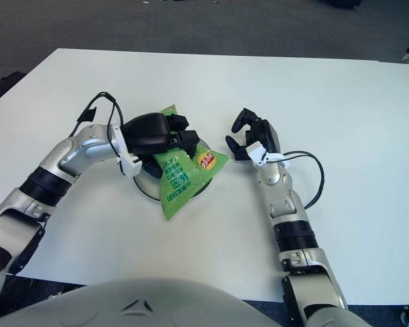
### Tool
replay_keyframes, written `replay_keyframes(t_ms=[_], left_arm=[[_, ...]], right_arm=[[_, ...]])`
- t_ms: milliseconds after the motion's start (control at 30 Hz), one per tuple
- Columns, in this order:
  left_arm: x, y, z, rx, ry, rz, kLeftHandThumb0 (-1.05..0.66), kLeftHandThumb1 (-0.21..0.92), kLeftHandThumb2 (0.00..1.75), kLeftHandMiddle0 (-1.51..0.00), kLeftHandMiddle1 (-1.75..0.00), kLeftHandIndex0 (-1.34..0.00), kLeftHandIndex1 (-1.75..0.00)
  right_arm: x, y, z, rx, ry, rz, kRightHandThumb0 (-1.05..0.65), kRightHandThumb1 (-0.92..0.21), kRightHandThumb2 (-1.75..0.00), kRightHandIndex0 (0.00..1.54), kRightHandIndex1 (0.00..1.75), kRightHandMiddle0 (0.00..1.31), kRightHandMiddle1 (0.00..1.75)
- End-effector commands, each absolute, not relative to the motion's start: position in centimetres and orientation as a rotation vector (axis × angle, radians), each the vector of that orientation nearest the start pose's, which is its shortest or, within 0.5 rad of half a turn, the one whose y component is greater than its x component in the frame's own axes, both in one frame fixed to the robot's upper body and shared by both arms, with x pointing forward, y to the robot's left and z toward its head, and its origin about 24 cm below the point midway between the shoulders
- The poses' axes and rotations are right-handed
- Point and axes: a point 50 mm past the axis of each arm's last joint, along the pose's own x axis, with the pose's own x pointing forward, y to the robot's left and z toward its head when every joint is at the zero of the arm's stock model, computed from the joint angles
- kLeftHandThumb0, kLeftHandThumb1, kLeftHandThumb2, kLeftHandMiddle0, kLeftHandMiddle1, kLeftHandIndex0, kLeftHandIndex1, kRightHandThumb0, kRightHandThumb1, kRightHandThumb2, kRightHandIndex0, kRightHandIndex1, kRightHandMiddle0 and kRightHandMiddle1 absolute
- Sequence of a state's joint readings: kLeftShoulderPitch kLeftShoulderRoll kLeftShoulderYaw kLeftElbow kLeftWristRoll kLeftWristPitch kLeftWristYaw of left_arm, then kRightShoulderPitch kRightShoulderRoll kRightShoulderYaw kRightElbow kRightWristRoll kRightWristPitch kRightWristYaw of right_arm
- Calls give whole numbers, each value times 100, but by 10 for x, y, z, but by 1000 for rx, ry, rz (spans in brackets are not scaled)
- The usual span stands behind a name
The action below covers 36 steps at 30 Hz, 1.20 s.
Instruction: Put the snack into the plate.
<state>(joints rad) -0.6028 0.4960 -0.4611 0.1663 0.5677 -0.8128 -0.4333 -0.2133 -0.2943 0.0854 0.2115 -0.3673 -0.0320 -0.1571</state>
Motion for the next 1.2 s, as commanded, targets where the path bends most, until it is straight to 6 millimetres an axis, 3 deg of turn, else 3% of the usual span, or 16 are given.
replay_keyframes(t_ms=[0, 133, 333, 733, 1000, 1167], left_arm=[[272, 75, 126, 1383, -844, -1237, -87, 91, 77, -7, -74, -1, -73], [272, 72, 133, 1393, -873, -1250, -91, 92, 81, -4, -57, 0, -49], [272, 71, 143, 1291, -847, -1324, -99, 92, 76, -1, -45, 0, -28], [275, 75, 147, 987, -775, -1380, -105, 92, 64, 0, -5, 0, -4], [279, 81, 151, 763, -787, -1398, -105, 92, 55, 0, 0, 0, 0], [288, 95, 166, 631, -794, -1341, -105, 92, 52, 0, 0, 0, 0]], right_arm=[[273, -191, 13, -694, 141, -3, -50, -27, -137, 126, 175, 65, 175], [273, -191, 13, -689, 149, 3, -50, -27, -137, 126, 175, 65, 175], [274, -191, 13, -683, 159, 13, -50, -28, -137, 127, 175, 65, 175], [275, -192, 11, -650, 176, 34, -50, -28, -135, 126, 175, 64, 175], [276, -192, 10, -612, 195, 18, -48, -31, -132, 124, 175, 62, 175], [275, -190, 11, -627, 177, 20, -48, -33, -130, 125, 175, 61, 175]])
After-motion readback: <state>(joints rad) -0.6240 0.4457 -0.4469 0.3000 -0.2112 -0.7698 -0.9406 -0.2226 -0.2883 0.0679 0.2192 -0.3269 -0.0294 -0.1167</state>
